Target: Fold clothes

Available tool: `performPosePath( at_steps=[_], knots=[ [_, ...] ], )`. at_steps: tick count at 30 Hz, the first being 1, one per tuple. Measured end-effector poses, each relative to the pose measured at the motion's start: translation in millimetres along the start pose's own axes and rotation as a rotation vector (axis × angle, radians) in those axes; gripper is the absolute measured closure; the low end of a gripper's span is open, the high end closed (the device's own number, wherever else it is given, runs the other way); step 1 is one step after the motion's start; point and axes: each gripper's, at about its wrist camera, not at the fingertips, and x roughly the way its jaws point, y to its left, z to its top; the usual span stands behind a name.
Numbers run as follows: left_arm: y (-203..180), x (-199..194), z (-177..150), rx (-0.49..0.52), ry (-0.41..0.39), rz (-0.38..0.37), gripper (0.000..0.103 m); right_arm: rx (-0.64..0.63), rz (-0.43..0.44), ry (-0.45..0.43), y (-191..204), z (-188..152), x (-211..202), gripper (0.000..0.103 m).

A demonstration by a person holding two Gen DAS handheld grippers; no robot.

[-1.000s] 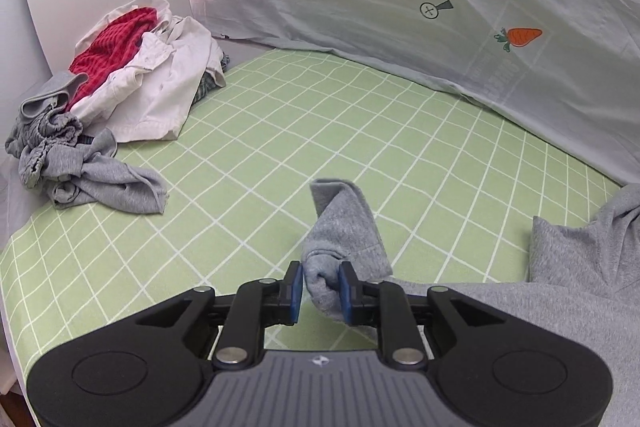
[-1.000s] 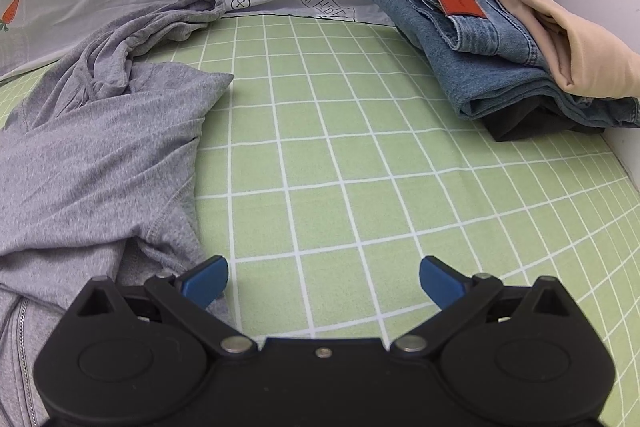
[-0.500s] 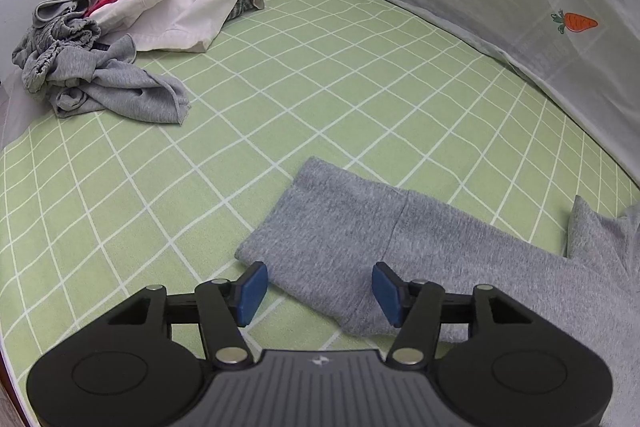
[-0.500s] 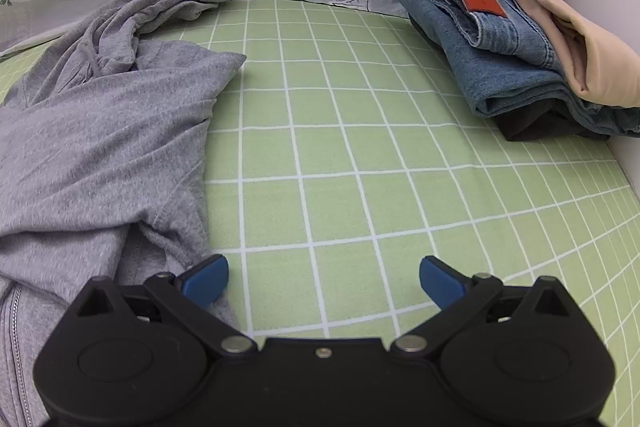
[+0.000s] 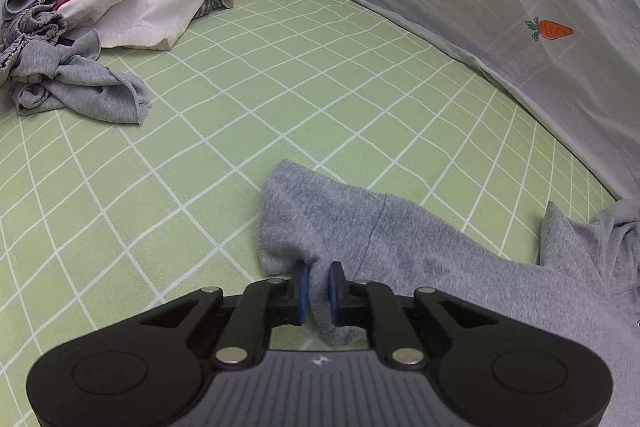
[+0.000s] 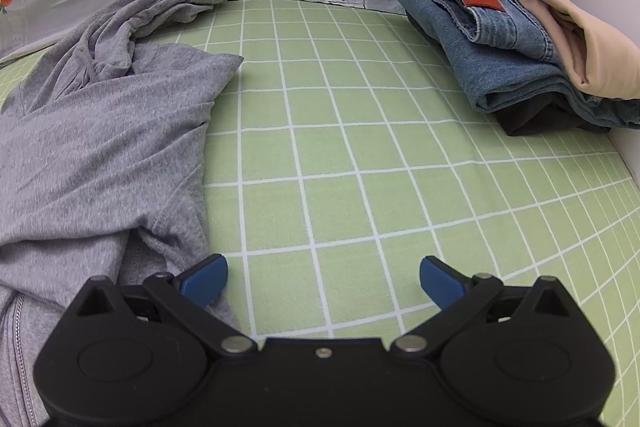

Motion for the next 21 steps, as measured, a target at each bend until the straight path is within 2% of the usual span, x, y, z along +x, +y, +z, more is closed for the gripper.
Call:
performPosePath(
  at_steps=[8, 12, 18, 20, 21],
  knots=[
    [-36.9, -28.7, 4.2, 0.044, -0.041, -0.194, 0.093, 0.03, 0.023, -0.001, -3.7, -1.0, 1.7, 0.0],
    [-81.8, -49.0, 2.1, 0.175, -0.067, -0.308, 0.093, 0.046, 0.038, -0.003, -6.2, -2.3, 2.8, 0.0],
    [-148.9, -67.5, -28.2, 0.383, -0.058, -0.482, 0.093, 0.077, 0.067, -0.001, -11.6, -4.3, 4.6, 0.0],
    [-169.7, -68.6, -41.0, 0.471, -0.031, -0.522, 0.087, 0.084, 0.074, -0.001, -12.6, -4.5, 5.2, 0.0],
    [-179.2, -66.6, -48.7, 0.525, -0.006, -0.532, 0.078, 0.083, 0.074, -0.001, -12.7, -4.4, 5.3, 0.0]
  ],
)
